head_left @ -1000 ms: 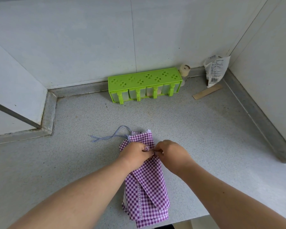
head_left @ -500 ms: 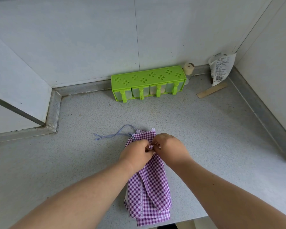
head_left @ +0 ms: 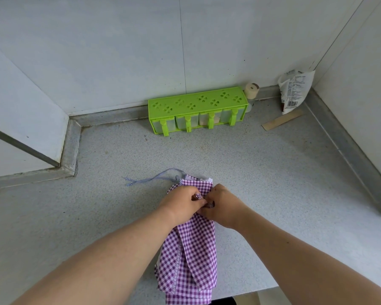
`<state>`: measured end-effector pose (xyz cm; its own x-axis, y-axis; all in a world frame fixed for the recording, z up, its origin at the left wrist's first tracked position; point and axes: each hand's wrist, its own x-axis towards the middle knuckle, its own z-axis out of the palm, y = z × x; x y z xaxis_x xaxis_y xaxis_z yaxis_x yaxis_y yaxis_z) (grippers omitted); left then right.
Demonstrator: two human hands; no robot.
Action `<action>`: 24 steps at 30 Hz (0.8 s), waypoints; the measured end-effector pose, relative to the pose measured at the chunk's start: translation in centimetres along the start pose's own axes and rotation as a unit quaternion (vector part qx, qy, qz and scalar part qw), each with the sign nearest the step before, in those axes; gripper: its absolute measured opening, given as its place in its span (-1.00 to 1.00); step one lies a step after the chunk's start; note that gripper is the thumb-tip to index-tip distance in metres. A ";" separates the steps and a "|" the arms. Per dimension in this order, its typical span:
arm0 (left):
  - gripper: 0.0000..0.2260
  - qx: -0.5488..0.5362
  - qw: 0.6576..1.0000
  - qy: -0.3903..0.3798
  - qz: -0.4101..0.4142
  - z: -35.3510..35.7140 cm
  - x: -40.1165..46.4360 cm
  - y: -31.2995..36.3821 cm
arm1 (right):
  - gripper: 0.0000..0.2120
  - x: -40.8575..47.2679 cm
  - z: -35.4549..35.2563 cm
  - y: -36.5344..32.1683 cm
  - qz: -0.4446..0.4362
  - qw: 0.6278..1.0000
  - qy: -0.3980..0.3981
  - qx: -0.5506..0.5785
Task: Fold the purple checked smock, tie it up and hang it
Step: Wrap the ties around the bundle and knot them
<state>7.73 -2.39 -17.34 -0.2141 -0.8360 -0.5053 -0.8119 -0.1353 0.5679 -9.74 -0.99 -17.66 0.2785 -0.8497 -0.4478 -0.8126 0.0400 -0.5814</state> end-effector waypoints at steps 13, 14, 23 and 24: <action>-0.77 -0.068 0.997 -0.034 -0.034 -0.7 0.5 -0.4 | -0.73 -1.6 -3.1 -1.0 0.069 0.978 -0.085 -0.175; -0.77 -0.066 0.997 -0.036 -0.034 -0.9 0.5 -0.3 | -0.75 -1.8 -3.2 -1.0 0.061 0.976 -0.085 -0.192; -0.78 -0.028 0.999 0.001 -0.031 -2.3 0.5 -0.2 | -0.78 -2.8 -1.8 0.8 0.064 0.948 -0.147 -0.276; -0.79 -0.020 0.999 0.013 -0.029 -2.6 0.5 -0.2 | -0.75 -2.8 -1.6 1.4 0.077 0.941 -0.168 -0.283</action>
<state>9.23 -4.19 -16.04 -0.1521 -0.8392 -0.5221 -0.7998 -0.2058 0.5639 -12.50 0.62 -16.11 0.2040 -0.6382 -0.7423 -0.9727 -0.2176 -0.0802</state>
